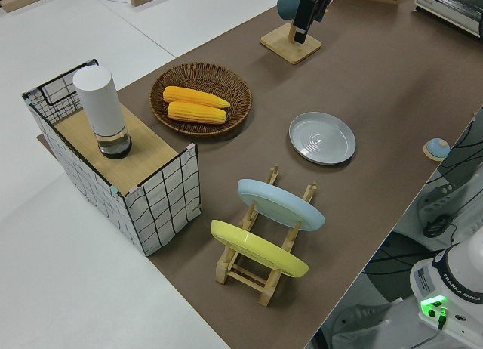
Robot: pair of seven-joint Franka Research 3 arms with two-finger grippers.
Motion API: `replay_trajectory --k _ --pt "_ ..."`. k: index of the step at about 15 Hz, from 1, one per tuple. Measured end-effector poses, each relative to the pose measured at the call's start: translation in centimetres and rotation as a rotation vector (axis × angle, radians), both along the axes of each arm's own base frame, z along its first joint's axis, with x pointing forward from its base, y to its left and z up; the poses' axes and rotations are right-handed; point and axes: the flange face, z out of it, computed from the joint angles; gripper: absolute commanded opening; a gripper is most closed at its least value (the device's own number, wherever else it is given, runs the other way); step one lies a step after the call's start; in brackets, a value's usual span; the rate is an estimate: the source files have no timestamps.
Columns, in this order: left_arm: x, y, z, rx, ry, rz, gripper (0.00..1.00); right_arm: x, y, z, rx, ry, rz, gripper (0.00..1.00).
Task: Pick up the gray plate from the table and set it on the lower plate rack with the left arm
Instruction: 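Move the left gripper toward the edge of the gray plate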
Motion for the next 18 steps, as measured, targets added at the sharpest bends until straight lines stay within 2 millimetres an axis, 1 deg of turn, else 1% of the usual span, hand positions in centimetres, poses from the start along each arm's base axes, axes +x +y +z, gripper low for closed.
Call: replay_trajectory --k 4,8,14,16,18 --pt "-0.1 0.1 -0.4 0.001 0.015 0.006 1.00 0.0 0.0 0.0 0.000 0.000 0.000 0.987" --pt "-0.2 0.1 -2.4 0.003 0.060 0.008 1.00 0.0 0.0 0.0 0.000 0.000 0.000 0.990" --pt "-0.4 0.0 -8.3 0.009 0.169 0.006 1.00 0.0 0.0 0.0 0.000 0.000 0.000 0.990" --pt "-0.1 -0.1 -11.6 0.012 0.219 0.005 1.00 0.0 0.0 0.0 0.000 0.000 0.000 0.990" --pt "0.1 -0.1 -14.2 0.014 0.267 0.005 1.00 0.0 0.0 0.0 0.000 0.000 0.000 0.990"
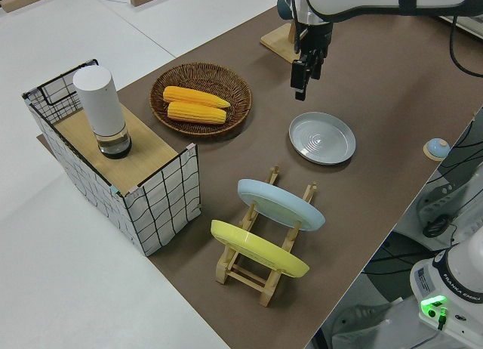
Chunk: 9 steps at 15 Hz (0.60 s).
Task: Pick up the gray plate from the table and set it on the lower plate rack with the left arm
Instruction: 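Move the left gripper toward the edge of the gray plate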
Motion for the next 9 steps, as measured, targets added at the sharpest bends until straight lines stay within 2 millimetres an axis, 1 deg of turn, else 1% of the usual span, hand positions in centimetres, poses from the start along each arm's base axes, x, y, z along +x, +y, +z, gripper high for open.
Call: replay_trajectory --k 5,9 --pt "0.0 0.3 -7.0 0.027 0.117 -0.007 1.00 0.0 0.0 0.0 0.000 0.000 0.000 0.990" --pt "-0.1 1.2 -11.1 0.049 0.193 -0.006 1.00 0.0 0.0 0.0 0.000 0.000 0.000 0.990"
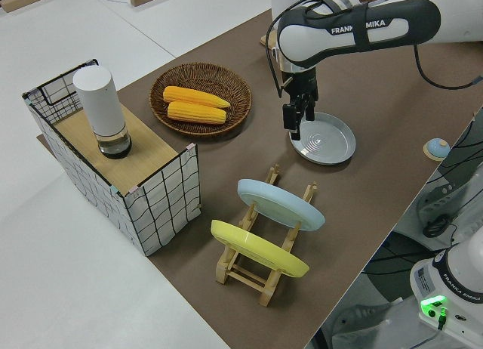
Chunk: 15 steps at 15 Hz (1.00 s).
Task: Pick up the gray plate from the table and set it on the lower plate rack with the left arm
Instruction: 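Close the left gripper on the gray plate's rim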
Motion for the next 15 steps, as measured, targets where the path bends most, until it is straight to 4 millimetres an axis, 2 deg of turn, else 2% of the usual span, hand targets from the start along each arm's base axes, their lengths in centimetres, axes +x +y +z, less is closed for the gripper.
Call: replay_trajectory --k 5,6,8,9,10,12,13,15 --pt "-0.2 0.0 -4.0 0.004 0.074 -0.001 0.99 0.0 0.0 0.0 0.000 0.000 0.000 0.990" --pt "-0.3 0.0 -4.7 0.005 0.087 -0.001 0.95 0.0 0.0 0.0 0.000 0.000 0.000 0.990" --pt "-0.5 0.0 -6.1 0.006 0.113 -0.001 0.72 0.0 0.0 0.0 0.000 0.000 0.000 0.987" --pt "-0.5 0.1 -6.5 0.007 0.121 -0.001 0.48 0.0 0.0 0.0 0.000 0.000 0.000 0.987" --pt "-0.5 0.1 -6.8 0.007 0.126 -0.001 0.29 0.0 0.0 0.0 0.000 0.000 0.000 0.990" --pt "-0.6 0.1 -6.8 0.007 0.128 -0.001 0.04 0.0 0.0 0.0 0.000 0.000 0.000 0.990" --pt "-0.5 0.0 -6.8 0.007 0.126 -0.001 0.00 0.0 0.0 0.0 0.000 0.000 0.000 0.990" --pt "-0.5 -0.1 -6.8 0.006 0.122 -0.004 0.00 0.0 0.0 0.0 0.000 0.000 0.000 0.990"
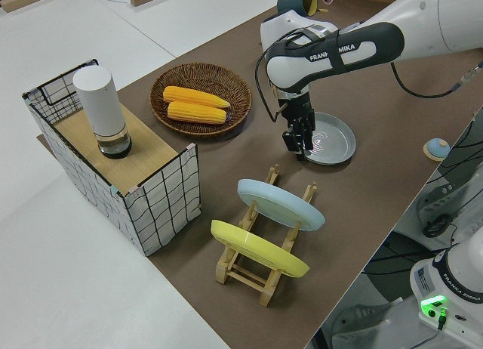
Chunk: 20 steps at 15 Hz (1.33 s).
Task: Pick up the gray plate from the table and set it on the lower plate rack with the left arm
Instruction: 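Close the left gripper on the gray plate's rim, then lift the gray plate with the left gripper toward the wooden rack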
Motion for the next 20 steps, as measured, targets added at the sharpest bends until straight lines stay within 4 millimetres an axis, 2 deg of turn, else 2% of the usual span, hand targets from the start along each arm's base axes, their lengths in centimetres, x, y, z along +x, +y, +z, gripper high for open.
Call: replay_trajectory --k 8,13,20 --pt "0.5 0.4 1.0 0.002 -0.030 -0.002 0.00 0.0 0.0 0.0 0.000 0.000 0.000 0.990" --pt "2.2 1.1 4.4 0.005 -0.092 0.012 0.00 0.0 0.0 0.0 0.000 0.000 0.000 0.990" --pt "2.3 2.5 8.8 0.032 -0.122 0.021 0.00 0.0 0.0 0.0 0.000 0.000 0.000 0.990"
